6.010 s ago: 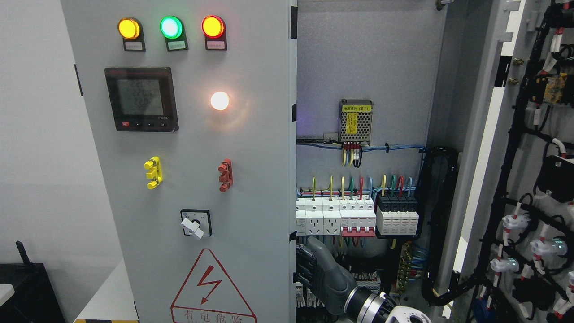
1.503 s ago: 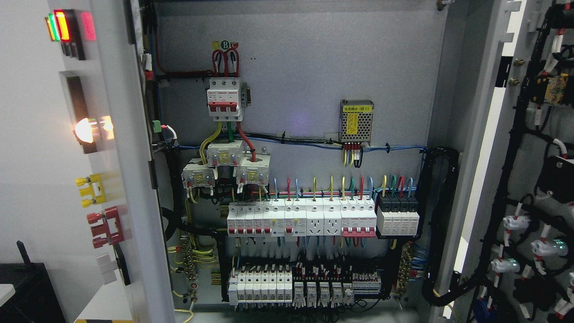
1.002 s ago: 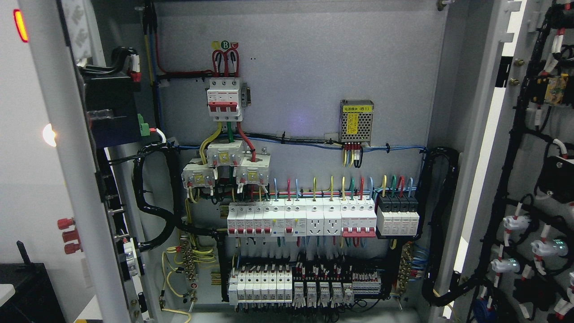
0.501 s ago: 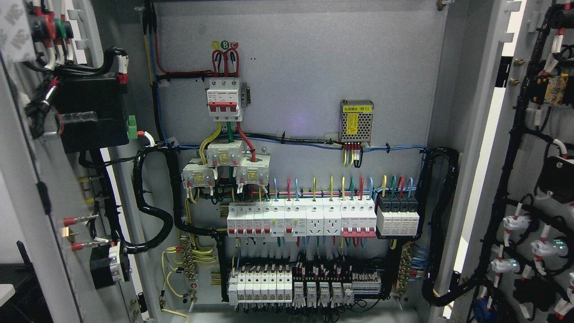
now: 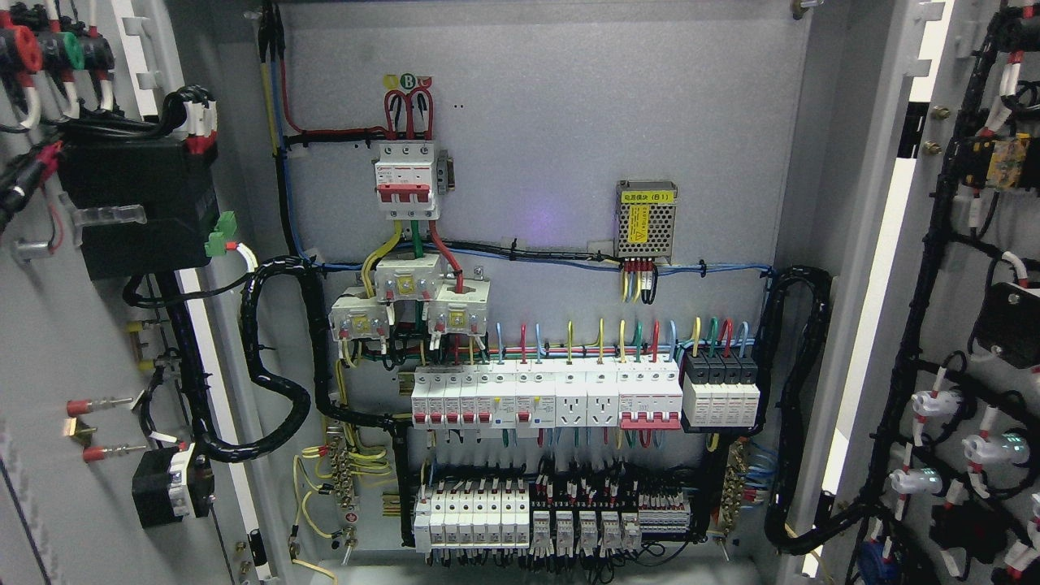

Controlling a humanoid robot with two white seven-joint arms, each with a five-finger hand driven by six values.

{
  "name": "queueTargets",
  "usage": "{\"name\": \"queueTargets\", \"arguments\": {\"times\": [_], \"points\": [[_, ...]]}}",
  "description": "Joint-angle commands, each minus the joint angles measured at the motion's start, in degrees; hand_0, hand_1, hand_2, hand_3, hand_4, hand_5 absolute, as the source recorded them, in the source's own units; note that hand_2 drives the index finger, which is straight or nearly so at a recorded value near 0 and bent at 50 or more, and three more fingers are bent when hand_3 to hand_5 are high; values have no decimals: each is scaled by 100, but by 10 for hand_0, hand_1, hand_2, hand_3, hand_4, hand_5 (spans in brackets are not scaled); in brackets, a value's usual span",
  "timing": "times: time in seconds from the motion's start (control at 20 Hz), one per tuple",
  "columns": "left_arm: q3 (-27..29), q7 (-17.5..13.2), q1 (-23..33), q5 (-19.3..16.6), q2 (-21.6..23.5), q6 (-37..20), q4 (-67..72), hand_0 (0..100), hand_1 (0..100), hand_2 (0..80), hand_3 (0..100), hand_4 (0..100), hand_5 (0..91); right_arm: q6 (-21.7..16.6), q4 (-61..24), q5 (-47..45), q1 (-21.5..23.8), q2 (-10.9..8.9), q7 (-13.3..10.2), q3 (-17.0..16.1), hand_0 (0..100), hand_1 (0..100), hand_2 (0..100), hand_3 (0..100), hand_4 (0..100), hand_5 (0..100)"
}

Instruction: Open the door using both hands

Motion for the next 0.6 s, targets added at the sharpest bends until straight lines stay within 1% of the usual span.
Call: {"name": "queueTargets", "arguments": {"times": [0.0,0.1,0.3,0.45,0.55], "points": [[-9,-1,-2,79,0,1,18,0,0,0,0,31,0,-5,200,40,-158,215,-87,284,106,0,0,0,0,0],[-17,-1,-2,79,0,1,18,0,0,0,0,31,0,3,209,40,-167,267,-87,310,106,0,0,0,0,0],[-9,-1,-1,79,0,1,18,0,0,0,0,31,0,4,209,40,-211,285,-87,380,106,0,0,0,0,0],[-9,-1,-2,79,0,1,9,0,0,0,0,31,0,4,209,40,-211,285,-96,372,106,0,0,0,0,0],[9,-1,-2,79,9,1,9,0,0,0,0,31,0,4,235,49,-211,267,-87,302,107,0,0,0,0,0]]}}
